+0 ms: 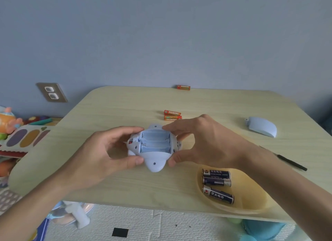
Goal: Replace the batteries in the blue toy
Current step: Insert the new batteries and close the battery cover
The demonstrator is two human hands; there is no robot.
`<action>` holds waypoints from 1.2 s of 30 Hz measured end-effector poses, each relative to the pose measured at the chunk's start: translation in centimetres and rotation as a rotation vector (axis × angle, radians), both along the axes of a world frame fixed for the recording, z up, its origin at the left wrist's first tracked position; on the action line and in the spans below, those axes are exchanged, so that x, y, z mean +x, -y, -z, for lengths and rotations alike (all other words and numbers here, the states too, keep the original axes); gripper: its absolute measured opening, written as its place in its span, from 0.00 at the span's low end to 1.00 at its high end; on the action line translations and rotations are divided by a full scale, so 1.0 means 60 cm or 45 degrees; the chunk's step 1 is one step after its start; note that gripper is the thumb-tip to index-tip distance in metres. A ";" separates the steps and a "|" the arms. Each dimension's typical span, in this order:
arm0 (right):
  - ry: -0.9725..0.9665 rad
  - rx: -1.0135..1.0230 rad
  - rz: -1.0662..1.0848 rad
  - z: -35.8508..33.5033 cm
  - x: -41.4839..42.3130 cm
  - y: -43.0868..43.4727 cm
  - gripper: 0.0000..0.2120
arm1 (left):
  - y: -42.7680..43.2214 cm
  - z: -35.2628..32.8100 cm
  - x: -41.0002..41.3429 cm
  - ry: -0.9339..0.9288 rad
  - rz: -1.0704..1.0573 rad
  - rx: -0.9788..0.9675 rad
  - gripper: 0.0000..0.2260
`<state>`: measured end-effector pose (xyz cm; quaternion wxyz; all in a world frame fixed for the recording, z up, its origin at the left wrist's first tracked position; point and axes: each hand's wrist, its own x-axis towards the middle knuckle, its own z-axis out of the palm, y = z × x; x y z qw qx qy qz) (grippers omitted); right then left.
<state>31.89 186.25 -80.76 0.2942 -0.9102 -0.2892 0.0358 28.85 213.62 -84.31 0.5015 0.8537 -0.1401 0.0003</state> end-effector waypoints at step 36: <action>0.435 -0.342 0.246 -0.013 0.285 0.026 0.17 | 0.002 0.017 -0.004 0.021 -0.001 -0.085 0.30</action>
